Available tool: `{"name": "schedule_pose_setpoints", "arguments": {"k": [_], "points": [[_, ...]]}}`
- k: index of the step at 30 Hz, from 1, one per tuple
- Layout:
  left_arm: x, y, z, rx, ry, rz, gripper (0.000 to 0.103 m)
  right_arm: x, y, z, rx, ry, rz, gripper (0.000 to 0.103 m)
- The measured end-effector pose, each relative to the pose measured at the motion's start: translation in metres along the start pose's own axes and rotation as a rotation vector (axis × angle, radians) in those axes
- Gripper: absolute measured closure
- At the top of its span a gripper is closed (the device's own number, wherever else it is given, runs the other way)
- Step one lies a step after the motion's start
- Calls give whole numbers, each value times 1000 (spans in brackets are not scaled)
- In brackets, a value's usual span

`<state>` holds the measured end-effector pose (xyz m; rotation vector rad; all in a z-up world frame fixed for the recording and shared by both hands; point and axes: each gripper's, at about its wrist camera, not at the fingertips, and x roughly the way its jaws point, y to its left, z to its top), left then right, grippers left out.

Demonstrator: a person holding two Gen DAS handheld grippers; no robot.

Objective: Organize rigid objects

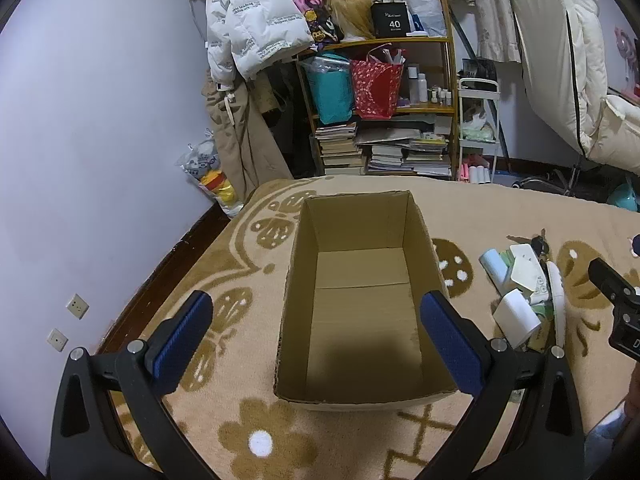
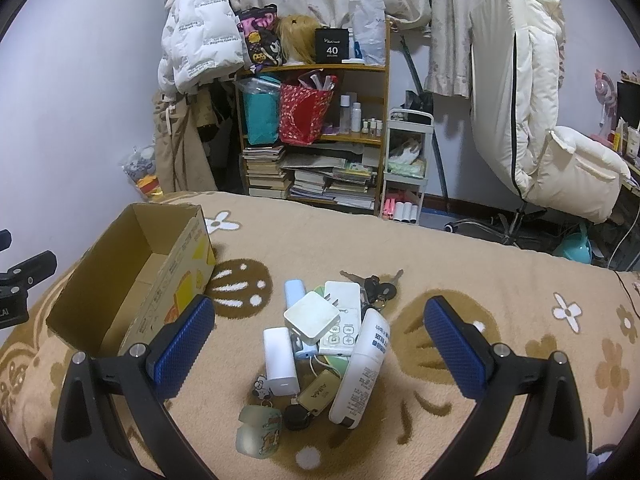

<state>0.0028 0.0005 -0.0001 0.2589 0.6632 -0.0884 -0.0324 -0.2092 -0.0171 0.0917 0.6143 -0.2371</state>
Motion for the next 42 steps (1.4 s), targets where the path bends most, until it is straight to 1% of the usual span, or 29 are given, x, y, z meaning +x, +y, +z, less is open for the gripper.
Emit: {"name": "schedule_pose_setpoints", "arguments": {"k": [15,17,20,22,27,31,36,42], "points": [[-1,0,-1,2,1,1,0,2,3,1,-3,3,-1,0],[2,1,0,2,9,4,0,2,3,1,-5,2,-1,0],[7,4,4,1,24,-11,0,2,3,1,-4,3,-1,0],[11,6,7,3,33,-17,0,13,8,0,-3,9,7,0],[25,8,14,16,78,-26,0,25,11,1,-11,26,13,0],[43,14,16,18,146,-47,0,37,13,1,-7,53,33,0],[65,23,12,2,227,-32,0,55,13,0,10,100,58,0],[90,30,4,-35,299,-16,1,72,10,-8,30,169,67,0]]}}
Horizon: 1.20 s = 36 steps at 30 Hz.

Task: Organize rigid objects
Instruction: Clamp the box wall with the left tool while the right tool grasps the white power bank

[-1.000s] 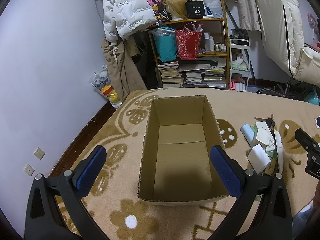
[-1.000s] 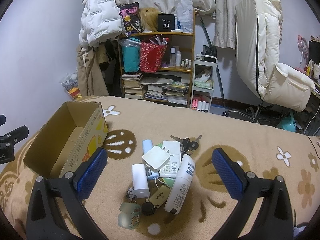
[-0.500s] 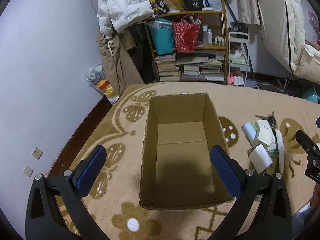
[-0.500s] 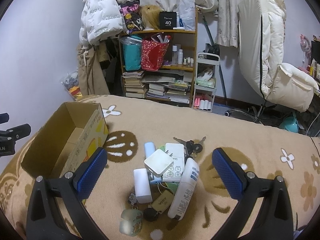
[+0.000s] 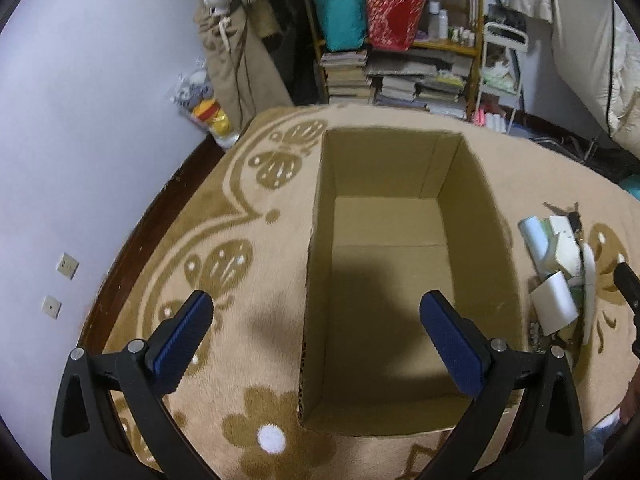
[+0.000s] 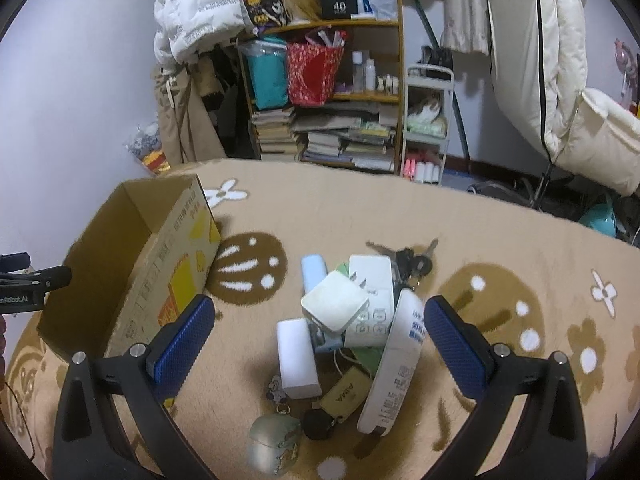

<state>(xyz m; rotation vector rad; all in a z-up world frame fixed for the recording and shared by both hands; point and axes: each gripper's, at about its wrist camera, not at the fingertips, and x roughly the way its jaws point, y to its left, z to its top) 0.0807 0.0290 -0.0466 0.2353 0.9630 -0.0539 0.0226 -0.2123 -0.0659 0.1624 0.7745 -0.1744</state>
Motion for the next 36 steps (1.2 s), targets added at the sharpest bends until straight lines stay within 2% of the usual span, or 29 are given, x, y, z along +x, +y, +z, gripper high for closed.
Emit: {"name": "schedule_pose_setpoints", "arguments": {"k": [5,10,20,22,26,28,31,36], "points": [[20,2,-4,-3,74,29,5,8,-1,-4,2,39,-10,0],[33,2,-7,10,96,102,5,16,3,-4,-23,62,-11,0],[62,-2,-9,11,174,146,7,34,14,-13,-83,109,19,0],[63,-4,-10,14,178,152,16,37,16,-15,-88,118,28,0],[70,-4,-13,18,211,155,28,44,17,-18,-91,140,45,4],[71,-3,-13,10,221,149,34,49,18,-19,-95,158,48,13],[73,-2,-14,-3,227,130,41,56,18,-22,-87,189,66,21],[76,-4,-13,-2,236,112,48,65,19,-26,-82,228,83,32]]}}
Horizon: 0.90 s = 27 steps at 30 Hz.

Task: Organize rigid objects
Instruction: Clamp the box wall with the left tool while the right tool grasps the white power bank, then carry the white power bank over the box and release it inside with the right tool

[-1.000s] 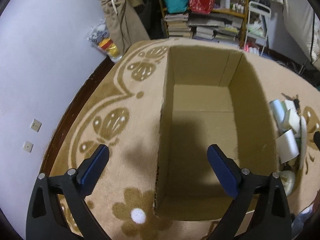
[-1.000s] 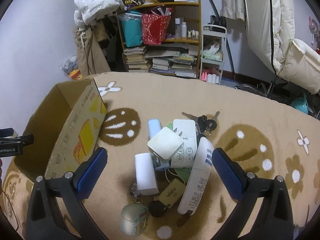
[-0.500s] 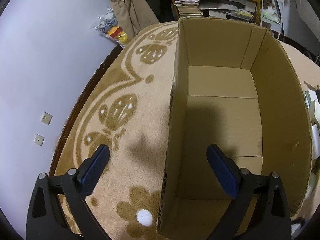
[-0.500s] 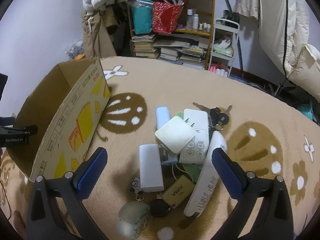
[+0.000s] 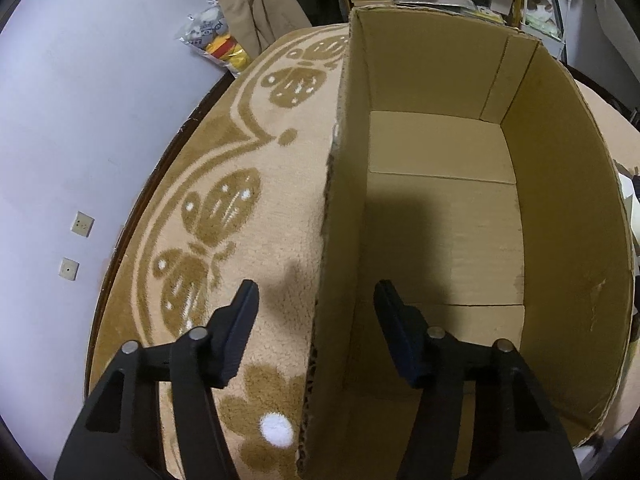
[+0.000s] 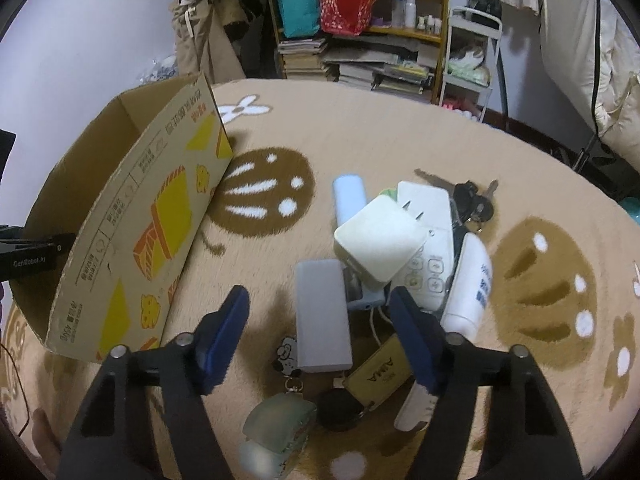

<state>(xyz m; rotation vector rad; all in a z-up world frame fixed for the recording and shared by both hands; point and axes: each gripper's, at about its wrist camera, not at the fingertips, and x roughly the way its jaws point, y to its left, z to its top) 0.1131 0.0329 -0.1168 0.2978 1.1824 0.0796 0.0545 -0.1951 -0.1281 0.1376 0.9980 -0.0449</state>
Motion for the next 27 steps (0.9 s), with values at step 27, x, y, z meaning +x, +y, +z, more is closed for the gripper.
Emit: {"name": "schedule_pose_setpoints", "arguments": {"k": [27], "points": [[13,-2,-6,-27,69,-66,89,-10,6,-1,-23,-80,-41,73]]}}
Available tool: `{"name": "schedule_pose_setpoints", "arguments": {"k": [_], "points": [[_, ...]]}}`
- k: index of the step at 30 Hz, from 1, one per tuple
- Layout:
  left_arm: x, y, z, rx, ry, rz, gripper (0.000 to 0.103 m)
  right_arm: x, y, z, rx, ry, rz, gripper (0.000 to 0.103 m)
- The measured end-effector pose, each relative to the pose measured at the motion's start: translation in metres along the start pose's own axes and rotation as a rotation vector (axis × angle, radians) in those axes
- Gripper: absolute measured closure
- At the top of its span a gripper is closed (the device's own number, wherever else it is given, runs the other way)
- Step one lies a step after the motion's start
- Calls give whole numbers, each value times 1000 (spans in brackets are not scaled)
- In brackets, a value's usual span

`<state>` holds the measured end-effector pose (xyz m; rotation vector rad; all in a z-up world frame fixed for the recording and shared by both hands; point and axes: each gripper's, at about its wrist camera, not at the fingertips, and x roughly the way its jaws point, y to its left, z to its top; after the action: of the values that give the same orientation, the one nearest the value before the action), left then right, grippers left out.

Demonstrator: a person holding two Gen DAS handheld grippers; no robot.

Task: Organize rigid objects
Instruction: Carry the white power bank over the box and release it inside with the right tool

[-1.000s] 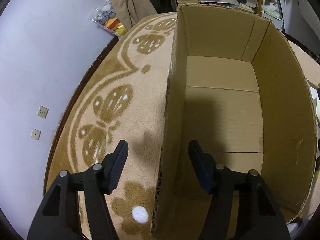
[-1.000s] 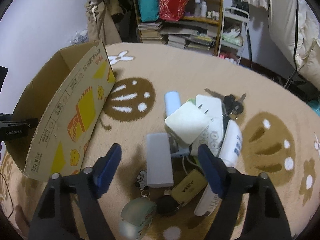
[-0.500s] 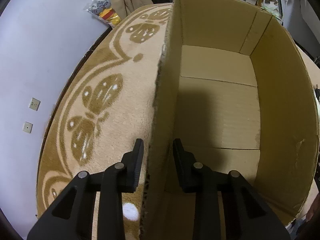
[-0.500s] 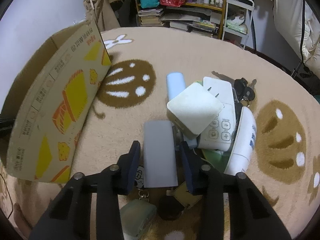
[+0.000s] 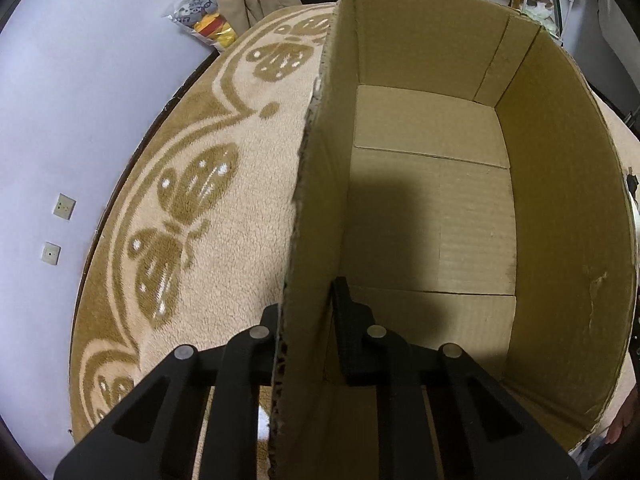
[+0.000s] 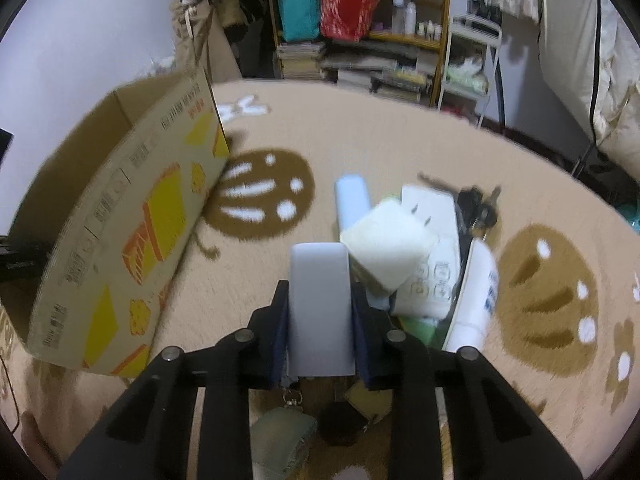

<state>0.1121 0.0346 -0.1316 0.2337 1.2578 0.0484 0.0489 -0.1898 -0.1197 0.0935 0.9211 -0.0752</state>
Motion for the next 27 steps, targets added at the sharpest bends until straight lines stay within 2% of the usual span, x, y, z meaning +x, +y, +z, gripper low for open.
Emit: {"name": "schedule_pose_setpoints", "arguments": {"k": [4,11,22,27], "points": [[2,1,1,-6,5,-3,89,-17,1,10,1,-71,-20,73],[3,4,2,-17,14,-14,89,-39,15,37,-8,-158,5,73],[6,7,4,-21,21,-20,89,-52,84,81,-100,-258,99,73],[8,10,5,-30,24,-32,89,-53,108,90,-109,-287,151,73]]}}
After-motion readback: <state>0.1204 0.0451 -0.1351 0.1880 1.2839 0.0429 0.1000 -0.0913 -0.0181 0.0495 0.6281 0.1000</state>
